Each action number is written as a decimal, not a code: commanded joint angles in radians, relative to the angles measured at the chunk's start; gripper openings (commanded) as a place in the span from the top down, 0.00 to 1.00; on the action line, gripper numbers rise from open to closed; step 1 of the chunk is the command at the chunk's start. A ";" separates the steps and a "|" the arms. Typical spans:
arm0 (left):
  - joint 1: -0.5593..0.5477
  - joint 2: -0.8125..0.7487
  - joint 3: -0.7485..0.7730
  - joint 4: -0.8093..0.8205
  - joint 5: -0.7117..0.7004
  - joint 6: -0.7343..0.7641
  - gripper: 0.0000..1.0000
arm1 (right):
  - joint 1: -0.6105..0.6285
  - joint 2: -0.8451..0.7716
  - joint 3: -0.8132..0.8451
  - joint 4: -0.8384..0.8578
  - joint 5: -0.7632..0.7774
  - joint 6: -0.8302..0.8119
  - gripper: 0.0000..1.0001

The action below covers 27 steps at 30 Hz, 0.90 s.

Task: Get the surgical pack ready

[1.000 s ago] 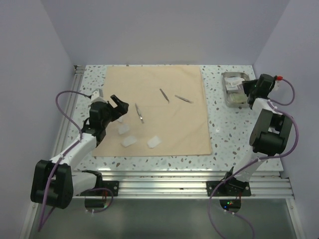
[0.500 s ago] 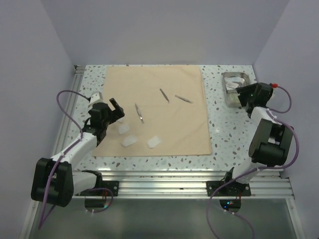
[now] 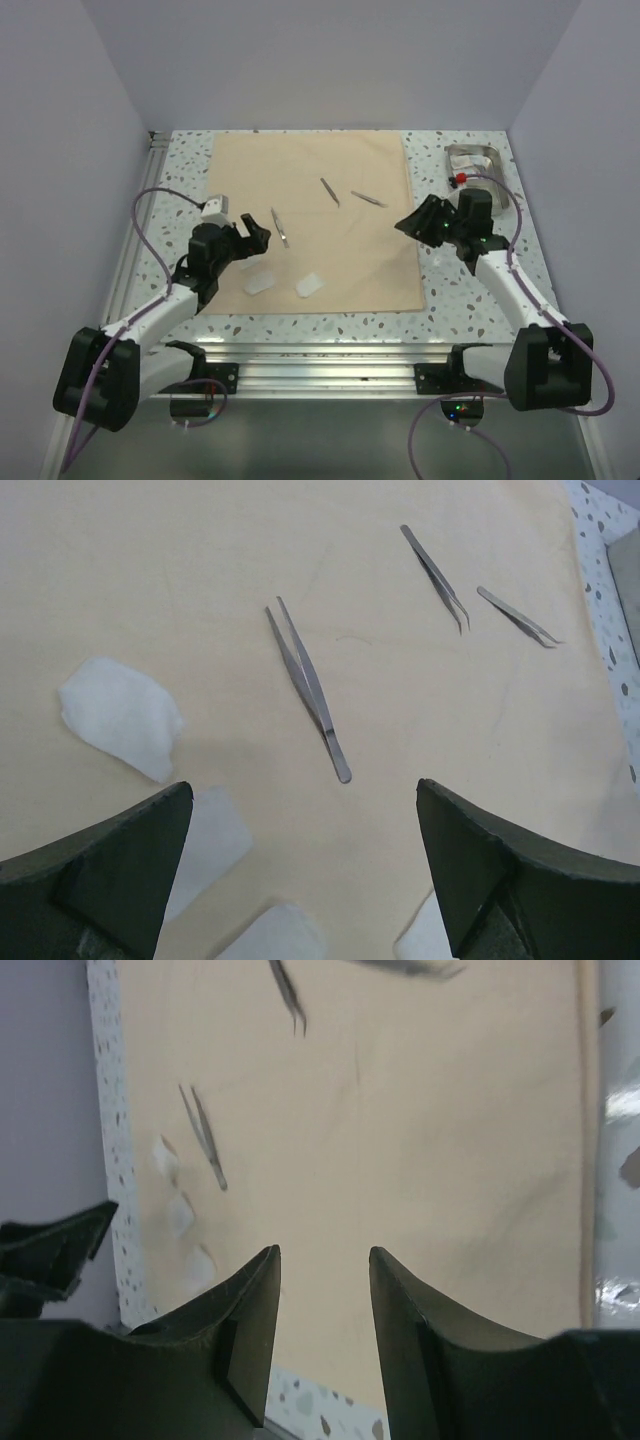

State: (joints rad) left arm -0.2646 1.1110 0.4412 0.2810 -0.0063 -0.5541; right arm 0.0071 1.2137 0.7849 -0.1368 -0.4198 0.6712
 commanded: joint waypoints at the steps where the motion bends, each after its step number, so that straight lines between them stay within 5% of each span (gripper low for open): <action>1: -0.048 -0.016 -0.035 0.142 0.008 0.057 0.04 | 0.092 -0.037 -0.030 -0.147 -0.063 -0.113 0.55; 8: -0.133 0.019 -0.052 0.236 -0.021 0.072 0.04 | 0.443 -0.008 -0.056 -0.106 0.098 -0.110 0.53; 14: -0.142 0.026 -0.064 0.265 -0.017 0.074 0.04 | 0.689 0.248 0.108 -0.113 0.246 -0.130 0.55; 27: -0.143 0.006 -0.058 0.248 -0.018 0.083 0.04 | 0.804 0.576 0.349 -0.138 0.312 -0.168 0.57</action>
State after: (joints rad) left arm -0.4019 1.1332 0.3794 0.4725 -0.0078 -0.5026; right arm 0.8028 1.7618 1.0927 -0.2649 -0.1555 0.5289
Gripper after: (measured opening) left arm 0.964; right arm 0.437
